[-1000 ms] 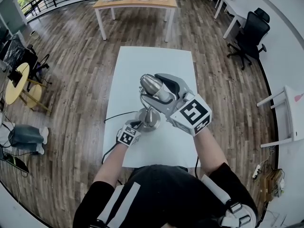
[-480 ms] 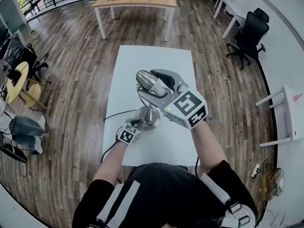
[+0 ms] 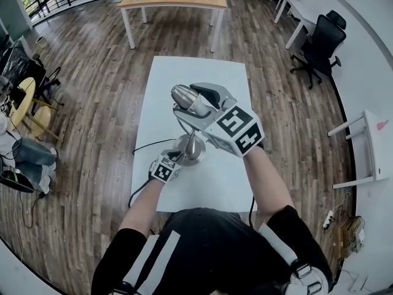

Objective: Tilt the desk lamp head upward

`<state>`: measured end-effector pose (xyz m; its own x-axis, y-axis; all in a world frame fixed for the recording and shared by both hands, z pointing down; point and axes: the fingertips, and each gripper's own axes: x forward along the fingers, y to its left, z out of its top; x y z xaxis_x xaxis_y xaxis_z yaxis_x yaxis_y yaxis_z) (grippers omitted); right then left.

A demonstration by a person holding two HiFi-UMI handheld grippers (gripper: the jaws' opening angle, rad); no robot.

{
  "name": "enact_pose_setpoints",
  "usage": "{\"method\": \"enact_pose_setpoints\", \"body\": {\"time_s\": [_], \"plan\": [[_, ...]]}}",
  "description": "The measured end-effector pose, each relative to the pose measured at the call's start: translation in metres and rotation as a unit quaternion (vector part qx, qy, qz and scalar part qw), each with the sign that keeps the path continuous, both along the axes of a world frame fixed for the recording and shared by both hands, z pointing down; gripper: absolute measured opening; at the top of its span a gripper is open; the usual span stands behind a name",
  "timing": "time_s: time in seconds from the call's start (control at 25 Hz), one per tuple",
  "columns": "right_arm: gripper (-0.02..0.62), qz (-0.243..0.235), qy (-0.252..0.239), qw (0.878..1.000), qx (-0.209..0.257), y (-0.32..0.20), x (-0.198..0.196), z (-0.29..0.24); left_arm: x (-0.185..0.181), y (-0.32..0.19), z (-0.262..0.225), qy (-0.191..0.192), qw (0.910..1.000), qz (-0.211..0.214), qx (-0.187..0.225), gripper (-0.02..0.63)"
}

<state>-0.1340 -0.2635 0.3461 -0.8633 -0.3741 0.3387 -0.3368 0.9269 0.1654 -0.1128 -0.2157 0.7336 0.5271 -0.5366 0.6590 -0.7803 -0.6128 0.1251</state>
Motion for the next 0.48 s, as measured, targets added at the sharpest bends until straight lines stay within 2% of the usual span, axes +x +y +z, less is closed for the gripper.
{"method": "enact_pose_setpoints", "body": {"time_s": [0.48], "plan": [[0.301,-0.004,0.015,1.000,-0.006,-0.0015,-0.0051,0.0011,-0.0007,-0.0011,-0.0014,-0.008,0.9999,0.003,0.007,0.056]]}}
